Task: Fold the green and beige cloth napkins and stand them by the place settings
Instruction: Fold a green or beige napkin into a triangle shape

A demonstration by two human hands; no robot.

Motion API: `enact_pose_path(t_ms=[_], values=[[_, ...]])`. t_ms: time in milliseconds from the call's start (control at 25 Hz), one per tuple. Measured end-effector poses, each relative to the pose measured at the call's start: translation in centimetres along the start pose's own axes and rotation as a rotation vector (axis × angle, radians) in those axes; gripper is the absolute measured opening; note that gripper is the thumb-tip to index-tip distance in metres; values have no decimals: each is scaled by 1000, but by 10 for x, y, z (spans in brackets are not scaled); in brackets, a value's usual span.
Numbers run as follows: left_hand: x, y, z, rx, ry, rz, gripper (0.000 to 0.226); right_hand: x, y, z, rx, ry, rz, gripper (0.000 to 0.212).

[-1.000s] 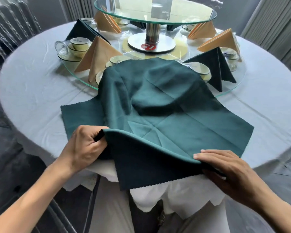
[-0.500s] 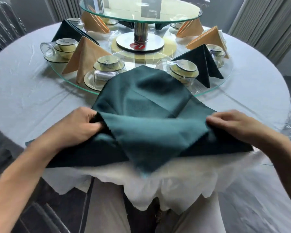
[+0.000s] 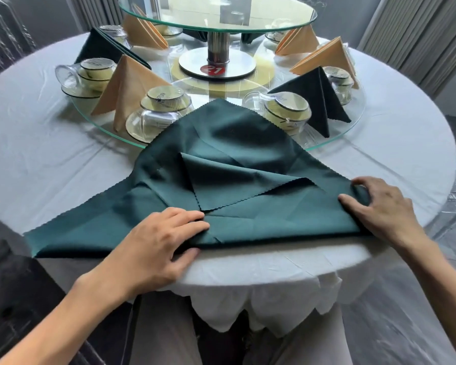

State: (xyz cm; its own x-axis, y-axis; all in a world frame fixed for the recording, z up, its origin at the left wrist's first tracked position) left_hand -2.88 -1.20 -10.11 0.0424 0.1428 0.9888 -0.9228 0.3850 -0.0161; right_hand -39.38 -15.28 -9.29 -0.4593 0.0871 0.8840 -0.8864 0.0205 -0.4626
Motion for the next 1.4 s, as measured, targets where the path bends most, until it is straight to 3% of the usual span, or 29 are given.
enact_pose_path(t_ms=[160,240,320,400,520,600,680,760,840,960,1200,1280,1360,1400], values=[[-8,10,4,-5,65,99,51,17,21,2,-117,38,-30,48],[-8,18,8,-37,87,143,45,19,19,2,-133,-29,60,29],[-4,19,7,-56,92,133,53,22,17,0,-107,-103,90,29],[-2,23,3,-92,73,108,52,38,27,-3,-140,-84,46,33],[-15,30,-4,-113,-21,126,57,55,35,-7,-163,21,-178,15],[-22,28,-4,-89,-69,150,59,48,21,-14,-49,119,-274,24],[-26,23,-3,-74,-100,152,61,22,-15,-26,208,105,-116,25],[-28,19,-1,-76,-112,147,61,-11,-62,-45,495,-96,79,20],[-30,15,3,-73,-141,123,62,-41,-93,-56,675,-272,111,31],[-28,6,16,-61,-168,45,67,-69,-120,-41,708,-363,83,53],[-21,-1,30,-67,-219,39,70,-66,-162,12,737,-111,-49,73],[-22,-4,33,-65,-228,44,68,-52,-178,27,713,83,-32,54],[-23,-6,36,-79,-227,30,67,-38,-193,38,684,231,16,13],[-24,-7,37,-85,-235,23,68,-33,-198,44,638,250,53,11]])
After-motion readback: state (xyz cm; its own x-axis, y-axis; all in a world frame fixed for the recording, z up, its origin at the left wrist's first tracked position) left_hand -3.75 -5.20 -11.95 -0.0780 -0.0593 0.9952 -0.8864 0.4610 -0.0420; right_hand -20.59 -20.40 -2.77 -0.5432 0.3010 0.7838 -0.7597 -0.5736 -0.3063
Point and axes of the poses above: each hand's wrist, its own z-axis towards the middle knuckle, its own x-axis out of the back of the hand, y = z × x, the point moved 7 cm from there along z, towards the middle knuckle, and after that the axes turned 11 degrees about z, right-handed, at the moved point
